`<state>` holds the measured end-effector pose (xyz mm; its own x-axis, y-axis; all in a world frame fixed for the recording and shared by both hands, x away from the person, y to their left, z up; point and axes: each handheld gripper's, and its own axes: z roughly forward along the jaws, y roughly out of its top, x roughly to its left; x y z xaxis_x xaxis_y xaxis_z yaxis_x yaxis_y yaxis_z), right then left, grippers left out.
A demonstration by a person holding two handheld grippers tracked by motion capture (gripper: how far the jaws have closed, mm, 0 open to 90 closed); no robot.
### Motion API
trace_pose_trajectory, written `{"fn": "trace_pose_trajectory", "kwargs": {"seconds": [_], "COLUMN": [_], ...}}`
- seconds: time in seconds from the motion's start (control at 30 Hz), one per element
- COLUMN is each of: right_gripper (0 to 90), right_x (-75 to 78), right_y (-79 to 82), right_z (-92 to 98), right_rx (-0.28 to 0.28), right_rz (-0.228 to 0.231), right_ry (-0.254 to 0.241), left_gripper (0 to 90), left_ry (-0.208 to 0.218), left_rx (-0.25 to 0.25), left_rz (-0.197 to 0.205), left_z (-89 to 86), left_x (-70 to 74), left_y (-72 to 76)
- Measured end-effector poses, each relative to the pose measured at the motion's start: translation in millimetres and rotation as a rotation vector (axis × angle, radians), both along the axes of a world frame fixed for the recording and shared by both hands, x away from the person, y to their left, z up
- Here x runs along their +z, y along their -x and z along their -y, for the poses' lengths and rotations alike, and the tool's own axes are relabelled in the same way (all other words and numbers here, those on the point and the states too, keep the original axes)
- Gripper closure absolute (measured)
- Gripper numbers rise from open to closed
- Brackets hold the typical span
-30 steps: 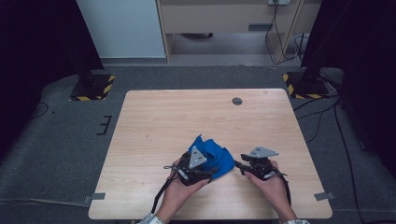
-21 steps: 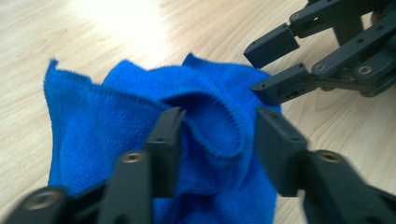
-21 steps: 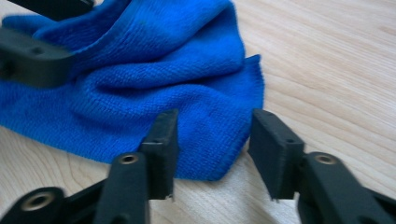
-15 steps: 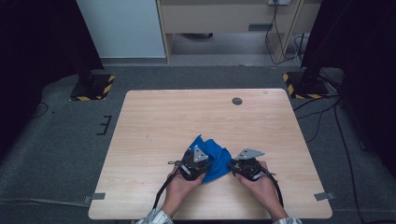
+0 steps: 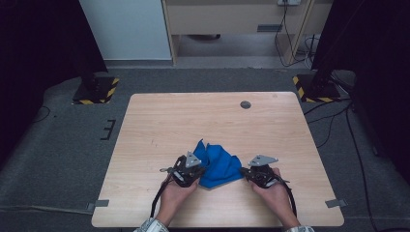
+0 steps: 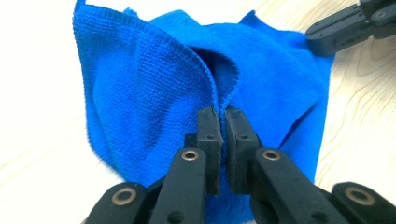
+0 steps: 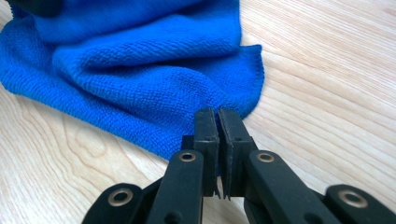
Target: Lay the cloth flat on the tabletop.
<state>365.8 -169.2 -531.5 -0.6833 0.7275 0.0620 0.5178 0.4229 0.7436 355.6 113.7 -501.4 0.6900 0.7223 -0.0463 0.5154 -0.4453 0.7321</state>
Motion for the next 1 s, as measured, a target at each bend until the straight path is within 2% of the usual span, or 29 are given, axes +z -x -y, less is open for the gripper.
{"fn": "trace_pose_trajectory", "kwargs": {"seconds": [0.3,0.47,0.63,0.8,0.83,0.9,1.0], "right_gripper": [87.7,87.7,87.5,86.3,86.3,84.2,77.4], "right_x": [0.0,-0.3,-0.1,-0.5,-0.5,-0.1,2.6], "right_y": [-0.4,-2.9,-4.2,-3.8,-3.8,-3.7,-2.6], "right_z": [6.4,15.5,20.9,21.3,21.3,21.0,19.9], "right_rx": [-0.022,-0.052,-0.068,-0.066,-0.066,-0.069,-0.069], "right_rz": [0.002,-0.003,-0.01,-0.015,-0.015,-0.009,0.002], "right_ry": [0.0,-0.007,-0.009,-0.018,-0.018,-0.019,-0.018], "left_gripper": [85.5,85.5,85.4,84.8,83.7,82.1,74.4], "left_ry": [-0.031,-0.035,-0.03,-0.061,-0.061,-0.035,-0.009], "left_rx": [0.035,0.051,0.038,0.025,0.025,0.031,0.044], "left_rz": [0.009,-0.007,-0.026,-0.037,-0.037,-0.036,-0.008], "left_z": [-20.7,-36.1,-40.4,-43.8,-43.8,-46.9,-48.7], "left_x": [3.6,-0.5,-1.1,-3.9,-3.9,-3.5,1.1], "left_y": [4.2,9.6,16.1,24.3,24.3,24.2,25.8]}}
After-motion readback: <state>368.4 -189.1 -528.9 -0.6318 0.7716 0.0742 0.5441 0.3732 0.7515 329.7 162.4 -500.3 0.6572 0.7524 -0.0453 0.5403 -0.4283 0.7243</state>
